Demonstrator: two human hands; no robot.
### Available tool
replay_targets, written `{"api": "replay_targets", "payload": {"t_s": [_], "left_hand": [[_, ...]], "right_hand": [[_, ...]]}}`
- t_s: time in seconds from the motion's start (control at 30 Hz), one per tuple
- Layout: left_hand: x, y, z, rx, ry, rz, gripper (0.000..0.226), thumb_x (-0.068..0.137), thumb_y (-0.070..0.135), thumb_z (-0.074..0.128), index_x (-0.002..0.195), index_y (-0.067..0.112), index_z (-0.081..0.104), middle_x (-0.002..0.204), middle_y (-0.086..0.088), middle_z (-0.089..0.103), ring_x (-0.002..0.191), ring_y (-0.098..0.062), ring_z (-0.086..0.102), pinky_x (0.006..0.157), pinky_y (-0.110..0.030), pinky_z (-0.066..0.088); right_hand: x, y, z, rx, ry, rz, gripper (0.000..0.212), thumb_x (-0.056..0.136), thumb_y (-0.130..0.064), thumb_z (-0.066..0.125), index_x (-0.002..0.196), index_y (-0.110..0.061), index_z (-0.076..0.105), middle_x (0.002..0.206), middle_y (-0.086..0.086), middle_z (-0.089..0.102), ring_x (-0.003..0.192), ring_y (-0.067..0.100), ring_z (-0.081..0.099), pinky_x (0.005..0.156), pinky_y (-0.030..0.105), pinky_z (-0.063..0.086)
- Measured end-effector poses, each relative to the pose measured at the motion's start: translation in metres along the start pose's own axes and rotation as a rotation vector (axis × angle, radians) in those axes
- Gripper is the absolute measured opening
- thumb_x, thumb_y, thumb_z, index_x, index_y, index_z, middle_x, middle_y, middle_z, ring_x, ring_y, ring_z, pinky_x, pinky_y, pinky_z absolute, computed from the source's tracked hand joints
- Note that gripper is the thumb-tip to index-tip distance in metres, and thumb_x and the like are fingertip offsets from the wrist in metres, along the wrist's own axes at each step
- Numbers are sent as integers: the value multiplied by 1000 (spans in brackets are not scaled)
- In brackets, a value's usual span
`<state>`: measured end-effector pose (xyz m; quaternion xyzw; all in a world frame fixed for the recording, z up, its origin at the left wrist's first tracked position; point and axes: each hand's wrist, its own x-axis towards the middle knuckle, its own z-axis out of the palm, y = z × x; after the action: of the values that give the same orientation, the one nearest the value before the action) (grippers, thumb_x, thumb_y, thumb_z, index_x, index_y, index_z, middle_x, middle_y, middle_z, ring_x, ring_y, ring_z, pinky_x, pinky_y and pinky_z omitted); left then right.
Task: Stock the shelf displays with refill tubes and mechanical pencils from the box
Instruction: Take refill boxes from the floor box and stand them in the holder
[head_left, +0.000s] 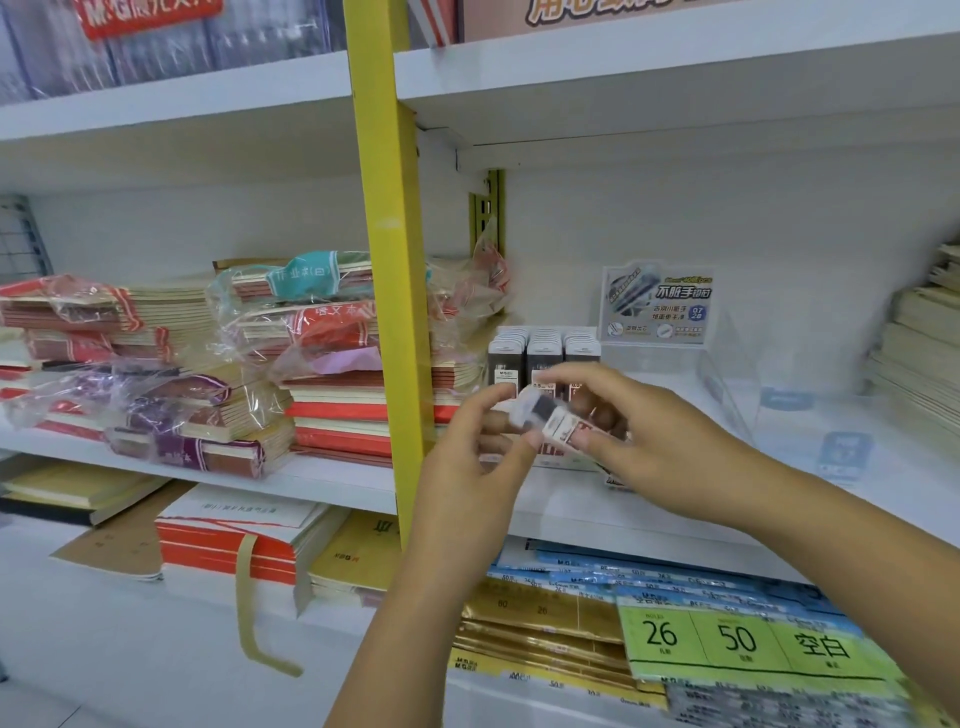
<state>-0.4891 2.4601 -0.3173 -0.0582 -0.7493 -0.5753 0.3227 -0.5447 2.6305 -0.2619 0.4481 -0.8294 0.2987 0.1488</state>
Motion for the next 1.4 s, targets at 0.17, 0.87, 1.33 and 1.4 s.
{"api": "replay_targets", "payload": {"t_s": [0.17, 0.87, 1.33, 1.4], "left_hand": [[1, -14, 13, 339, 6, 155, 41, 97, 26, 61, 133, 42, 51, 135, 27, 45, 125, 13, 36, 100, 2, 25], [4, -48, 25, 686, -98, 296, 55, 103, 35, 46, 154, 35, 26, 159, 28, 5, 146, 7, -14, 117, -25, 0], [-74, -57, 23, 663, 51, 473, 28, 91, 15, 59, 118, 17, 66, 113, 0, 61, 103, -19, 54, 88, -31, 45], [-104, -68, 30, 687, -85, 515, 26, 89, 14, 59, 115, 14, 67, 107, -4, 63, 98, -21, 54, 85, -29, 44]], "right_hand": [[13, 15, -24, 308, 220, 50, 66, 90, -3, 60, 118, -61, 42, 109, -13, 62, 93, 6, 69, 79, 34, 58], [56, 52, -7, -305, 262, 127, 33, 87, -20, 68, 119, -24, 63, 106, -2, 47, 105, 17, 45, 86, 26, 34], [-76, 2, 13, 113, 519, 9, 25, 97, -18, 48, 114, -31, 61, 97, -13, 62, 83, 12, 62, 71, 25, 50], [-118, -2, 33, 220, 466, 72, 23, 95, -27, 47, 108, -41, 61, 91, -14, 63, 71, 16, 62, 64, 29, 50]]}}
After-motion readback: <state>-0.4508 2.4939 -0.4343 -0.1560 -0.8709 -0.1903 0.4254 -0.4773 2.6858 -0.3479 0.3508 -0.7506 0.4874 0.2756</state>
